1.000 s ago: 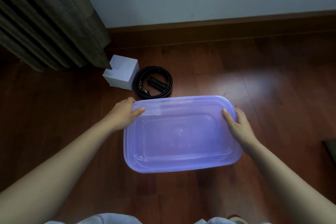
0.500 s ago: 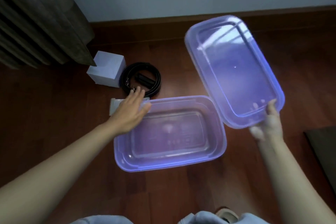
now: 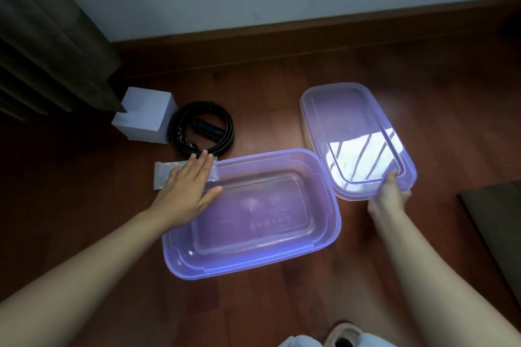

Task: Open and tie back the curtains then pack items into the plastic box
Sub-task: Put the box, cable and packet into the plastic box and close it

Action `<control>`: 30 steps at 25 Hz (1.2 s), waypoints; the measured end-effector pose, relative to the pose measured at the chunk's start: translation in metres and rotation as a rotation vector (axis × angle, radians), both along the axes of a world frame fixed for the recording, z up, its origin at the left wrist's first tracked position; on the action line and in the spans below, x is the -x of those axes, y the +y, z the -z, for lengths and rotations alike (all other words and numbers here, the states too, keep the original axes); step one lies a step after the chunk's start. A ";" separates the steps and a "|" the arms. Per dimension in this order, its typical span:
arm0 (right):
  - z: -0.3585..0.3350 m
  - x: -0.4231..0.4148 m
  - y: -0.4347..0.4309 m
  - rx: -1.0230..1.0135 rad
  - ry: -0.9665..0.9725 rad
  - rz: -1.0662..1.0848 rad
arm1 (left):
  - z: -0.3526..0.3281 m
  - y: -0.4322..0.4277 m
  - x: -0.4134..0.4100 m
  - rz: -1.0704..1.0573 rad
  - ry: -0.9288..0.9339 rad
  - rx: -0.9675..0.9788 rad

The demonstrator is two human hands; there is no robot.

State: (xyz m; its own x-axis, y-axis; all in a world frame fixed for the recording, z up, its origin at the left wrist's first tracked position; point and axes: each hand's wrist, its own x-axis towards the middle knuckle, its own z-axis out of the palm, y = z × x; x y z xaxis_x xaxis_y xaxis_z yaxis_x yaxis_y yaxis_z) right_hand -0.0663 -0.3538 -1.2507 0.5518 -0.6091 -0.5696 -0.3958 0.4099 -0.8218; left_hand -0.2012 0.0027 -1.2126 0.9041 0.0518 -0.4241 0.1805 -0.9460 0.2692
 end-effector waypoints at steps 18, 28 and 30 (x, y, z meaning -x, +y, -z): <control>-0.027 0.032 0.078 1.109 0.017 -1.405 | -0.002 0.026 -0.035 -0.225 -0.350 -0.014; -0.026 0.035 0.085 1.184 0.069 -1.375 | 0.019 0.089 -0.045 -0.422 -0.236 -0.522; -0.027 0.036 0.085 1.176 0.084 -1.377 | 0.022 0.095 -0.034 -0.523 -0.214 -0.468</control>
State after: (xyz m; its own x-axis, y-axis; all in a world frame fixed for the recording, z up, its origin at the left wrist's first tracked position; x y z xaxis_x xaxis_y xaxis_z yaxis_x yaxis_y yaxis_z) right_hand -0.1021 -0.2684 -1.2238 0.9500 0.1473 -0.2754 0.0361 -0.9277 -0.3715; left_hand -0.1668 0.0977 -1.2350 0.7723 0.6315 -0.0688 0.6285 -0.7753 -0.0617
